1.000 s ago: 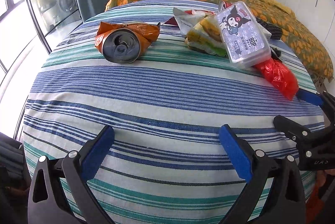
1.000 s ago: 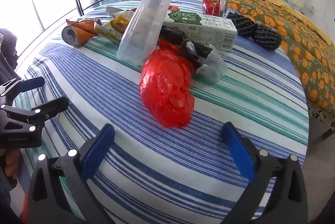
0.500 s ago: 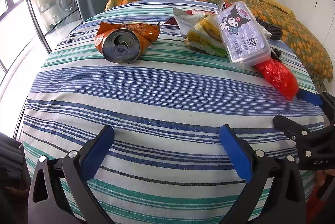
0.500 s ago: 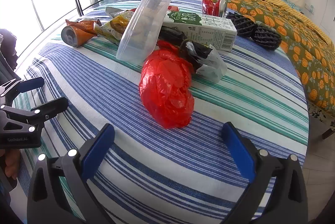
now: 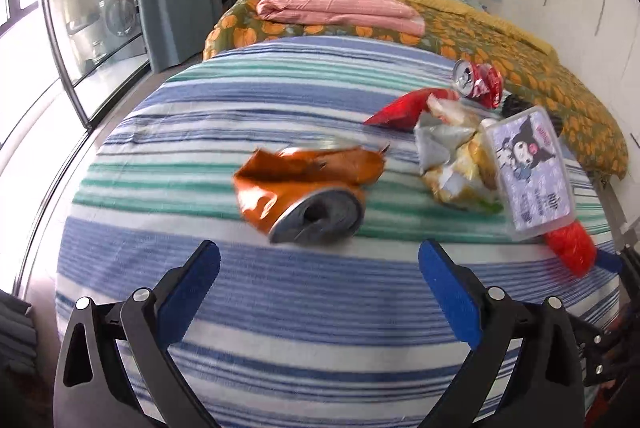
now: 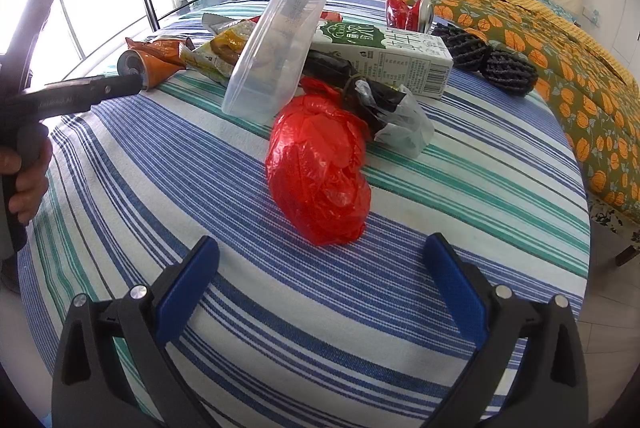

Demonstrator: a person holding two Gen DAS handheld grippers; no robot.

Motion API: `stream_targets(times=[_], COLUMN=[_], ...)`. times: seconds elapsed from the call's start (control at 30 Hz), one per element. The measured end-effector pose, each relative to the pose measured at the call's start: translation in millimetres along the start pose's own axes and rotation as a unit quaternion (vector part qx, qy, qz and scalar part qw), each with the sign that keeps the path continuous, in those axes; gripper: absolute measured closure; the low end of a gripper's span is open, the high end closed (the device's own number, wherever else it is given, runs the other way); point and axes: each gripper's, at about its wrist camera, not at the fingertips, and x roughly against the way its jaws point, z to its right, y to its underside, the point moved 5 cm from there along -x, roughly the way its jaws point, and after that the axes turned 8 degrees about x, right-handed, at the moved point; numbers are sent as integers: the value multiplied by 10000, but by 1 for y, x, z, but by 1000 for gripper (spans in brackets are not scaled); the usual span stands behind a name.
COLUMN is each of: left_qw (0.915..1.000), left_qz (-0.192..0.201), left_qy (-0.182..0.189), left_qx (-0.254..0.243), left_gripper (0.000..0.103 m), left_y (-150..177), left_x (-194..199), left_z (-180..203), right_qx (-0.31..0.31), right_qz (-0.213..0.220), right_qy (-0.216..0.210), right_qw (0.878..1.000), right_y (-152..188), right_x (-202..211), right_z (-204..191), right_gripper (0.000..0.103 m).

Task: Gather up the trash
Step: 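Grasp the crushed orange can with the left gripper, then lift the orange can with the left gripper while the right gripper grasps the red bag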

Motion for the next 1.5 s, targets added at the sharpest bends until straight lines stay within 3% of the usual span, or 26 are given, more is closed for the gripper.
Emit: stream_targets(times=[0.13,0.23,0.3,0.4,0.53,0.63,0.77,0.83,0.9,0.97,1.07,1.17,1.3,1.43,1.5], left_qw=[9981,9881,9840,9876,9945,9935,9871,9861,9874,9892,9913,9943,9958,9972,9978], left_qz=[42,-350,-313,-92,48,-37,-8,-8,-100,-238,-244,-151,-50,-121,-132], left_qy=[513,1374,1566,1441,979,896,497,366,423,591,629,529,536,417,454], left_qx=[-328,-605,-784,-619,-380,-705,-1521,-1621,-1518,-1321,-1131,-912,-734,-608,-468], left_gripper=[4,4,4,4,4,4,4,4,5,23,37,41,42,42,41], left_y=[-1,14,22,17,-2,-10,-16,-18,-20,-19,-14,-8,18,51,60], left_x=[2,12,24,37,27,8,-16,-24,-30,-33,-31,-20,10,32,42], left_z=[19,40,41,23,-3,3,26,26,22,15,8,6,6,6,8], right_qx=[1,2,2,5,3,4,3,3,2,-1,-2,-32,-418,-262,-93], right_qz=[-1,0,1,3,5,7,9,10,12,14,17,51,324,98,83], right_qy=[-1,-1,1,2,6,8,10,12,12,11,11,-47,-554,-682,-684], right_qw=[10000,10000,10000,10000,10000,10000,10000,10000,10000,10000,10000,10000,9971,9973,9976], right_y=[-1,-1,0,0,0,0,0,0,0,0,-1,0,8,2,-13], right_x=[0,0,0,0,0,0,0,0,0,-1,-1,0,13,21,25], right_z=[0,0,0,0,0,0,0,0,0,0,0,2,14,14,11], right_gripper=[4,4,4,4,4,4,4,4,4,4,4,4,5,6,12])
